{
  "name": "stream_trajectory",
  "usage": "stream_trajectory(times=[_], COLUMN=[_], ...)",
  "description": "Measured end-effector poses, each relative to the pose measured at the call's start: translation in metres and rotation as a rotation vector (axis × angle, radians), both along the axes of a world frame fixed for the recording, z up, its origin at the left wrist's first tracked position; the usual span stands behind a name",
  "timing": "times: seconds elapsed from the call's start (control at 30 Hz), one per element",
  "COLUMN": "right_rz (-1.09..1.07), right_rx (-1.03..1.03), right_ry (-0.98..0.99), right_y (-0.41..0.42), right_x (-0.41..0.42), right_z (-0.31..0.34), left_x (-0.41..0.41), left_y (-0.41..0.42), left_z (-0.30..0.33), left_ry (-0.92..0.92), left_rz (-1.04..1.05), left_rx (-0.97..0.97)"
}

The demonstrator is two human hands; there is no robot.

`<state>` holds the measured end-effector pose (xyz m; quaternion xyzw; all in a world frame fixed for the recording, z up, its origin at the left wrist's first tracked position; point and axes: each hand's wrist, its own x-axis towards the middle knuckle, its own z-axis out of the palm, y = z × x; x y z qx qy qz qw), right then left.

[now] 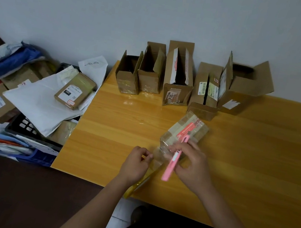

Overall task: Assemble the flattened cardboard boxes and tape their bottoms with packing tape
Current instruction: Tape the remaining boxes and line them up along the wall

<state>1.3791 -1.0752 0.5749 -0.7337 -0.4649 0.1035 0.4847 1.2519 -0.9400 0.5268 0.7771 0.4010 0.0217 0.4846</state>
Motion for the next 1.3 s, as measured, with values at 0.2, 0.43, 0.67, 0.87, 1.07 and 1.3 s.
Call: stream_trajectory(times=[0.2, 0.43, 0.67, 0.87, 1.07, 1.3], right_rz=[0.027, 0.087, 0.158, 0.219, -0.038, 0.182], right_rx=[0.014, -0.070, -0.135, -0.194, -0.063, -0.247], right_ry=[0.220, 0.214, -0.027, -0.075, 0.372, 0.100], right_y=[0.005, 0.003, 0.002, -0.004, 0.000, 0.007], right_x=[-0.005, 0.004, 0.009, 0.017, 0.015, 0.003], right_z=[-0.002, -0.009, -0.017, -0.028, -0.017, -0.023], left_x=[0.001, 0.004, 0.004, 0.009, 0.007, 0.003], left_y=[0.002, 0.001, 0.001, 0.000, 0.002, 0.006], left_z=[0.005, 0.010, 0.008, 0.009, 0.011, 0.007], left_ry=[-0.018, -0.036, 0.063, 0.110, 0.130, 0.103], left_rz=[0.025, 0.062, -0.006, -0.032, -0.051, -0.025], left_rx=[0.050, 0.019, 0.020, 0.071, 0.044, 0.026])
